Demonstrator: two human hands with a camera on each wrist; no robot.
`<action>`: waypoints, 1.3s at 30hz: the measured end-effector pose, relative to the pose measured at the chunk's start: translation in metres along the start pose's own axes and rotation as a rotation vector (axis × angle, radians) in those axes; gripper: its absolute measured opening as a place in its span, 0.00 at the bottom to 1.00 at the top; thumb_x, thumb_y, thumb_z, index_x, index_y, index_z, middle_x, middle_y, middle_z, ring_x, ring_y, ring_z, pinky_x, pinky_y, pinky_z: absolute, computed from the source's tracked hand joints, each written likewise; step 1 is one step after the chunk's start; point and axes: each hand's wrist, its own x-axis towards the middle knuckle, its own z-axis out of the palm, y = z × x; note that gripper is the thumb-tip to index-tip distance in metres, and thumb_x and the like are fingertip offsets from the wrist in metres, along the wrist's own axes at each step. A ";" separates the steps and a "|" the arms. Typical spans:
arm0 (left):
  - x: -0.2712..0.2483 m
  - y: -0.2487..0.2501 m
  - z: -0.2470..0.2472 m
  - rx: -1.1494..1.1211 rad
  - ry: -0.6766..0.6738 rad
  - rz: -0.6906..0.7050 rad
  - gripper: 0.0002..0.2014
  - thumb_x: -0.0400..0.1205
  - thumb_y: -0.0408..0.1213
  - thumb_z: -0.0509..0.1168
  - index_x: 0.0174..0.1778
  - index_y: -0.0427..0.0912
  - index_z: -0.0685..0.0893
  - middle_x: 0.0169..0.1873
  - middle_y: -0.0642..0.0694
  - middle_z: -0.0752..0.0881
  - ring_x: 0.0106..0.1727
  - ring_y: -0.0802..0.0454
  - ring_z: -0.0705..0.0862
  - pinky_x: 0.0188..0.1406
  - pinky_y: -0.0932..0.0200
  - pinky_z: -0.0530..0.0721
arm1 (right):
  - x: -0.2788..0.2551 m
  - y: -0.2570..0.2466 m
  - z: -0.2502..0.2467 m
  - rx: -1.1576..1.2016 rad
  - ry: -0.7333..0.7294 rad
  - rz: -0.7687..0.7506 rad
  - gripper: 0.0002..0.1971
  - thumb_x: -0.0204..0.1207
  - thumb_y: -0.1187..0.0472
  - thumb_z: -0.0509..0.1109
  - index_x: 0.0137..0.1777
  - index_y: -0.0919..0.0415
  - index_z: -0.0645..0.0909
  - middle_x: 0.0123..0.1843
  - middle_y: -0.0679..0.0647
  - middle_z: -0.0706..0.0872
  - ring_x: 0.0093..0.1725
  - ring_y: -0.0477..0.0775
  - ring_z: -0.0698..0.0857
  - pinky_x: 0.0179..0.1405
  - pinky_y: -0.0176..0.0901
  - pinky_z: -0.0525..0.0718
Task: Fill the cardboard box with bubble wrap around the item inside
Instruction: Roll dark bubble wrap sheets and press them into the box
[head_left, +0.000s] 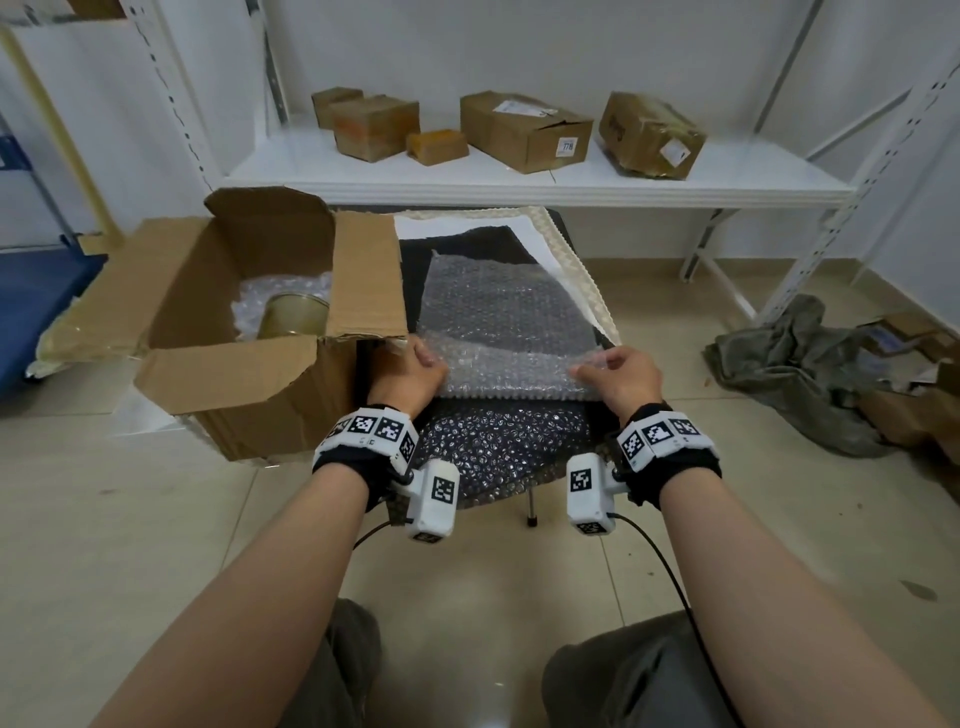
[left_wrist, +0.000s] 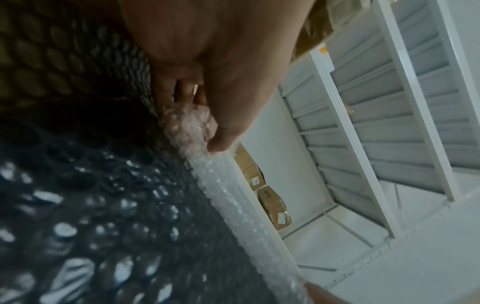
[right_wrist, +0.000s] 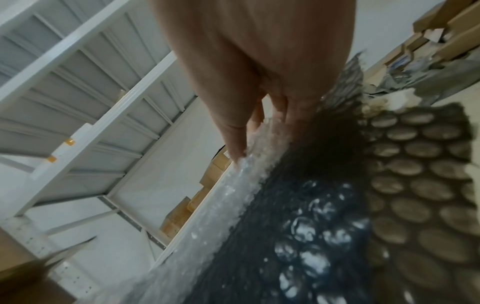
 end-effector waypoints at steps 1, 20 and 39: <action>0.000 0.000 0.002 0.025 0.006 -0.012 0.16 0.78 0.31 0.68 0.32 0.49 0.68 0.34 0.50 0.76 0.38 0.50 0.77 0.48 0.54 0.80 | 0.000 0.000 0.000 -0.009 0.016 -0.005 0.13 0.67 0.58 0.84 0.47 0.58 0.84 0.51 0.55 0.88 0.52 0.55 0.87 0.57 0.49 0.86; 0.013 -0.004 0.001 -0.218 -0.025 0.022 0.17 0.79 0.25 0.62 0.42 0.56 0.73 0.51 0.45 0.78 0.55 0.42 0.80 0.61 0.43 0.79 | 0.007 -0.010 -0.003 0.161 -0.143 0.031 0.23 0.78 0.79 0.60 0.60 0.51 0.80 0.51 0.56 0.82 0.29 0.50 0.77 0.24 0.41 0.77; 0.021 -0.022 -0.004 -0.260 -0.241 0.291 0.14 0.82 0.25 0.65 0.57 0.45 0.88 0.57 0.54 0.87 0.59 0.67 0.81 0.65 0.71 0.73 | 0.020 0.001 -0.032 0.671 -0.260 0.418 0.09 0.79 0.64 0.68 0.56 0.67 0.83 0.60 0.63 0.83 0.48 0.60 0.87 0.38 0.49 0.90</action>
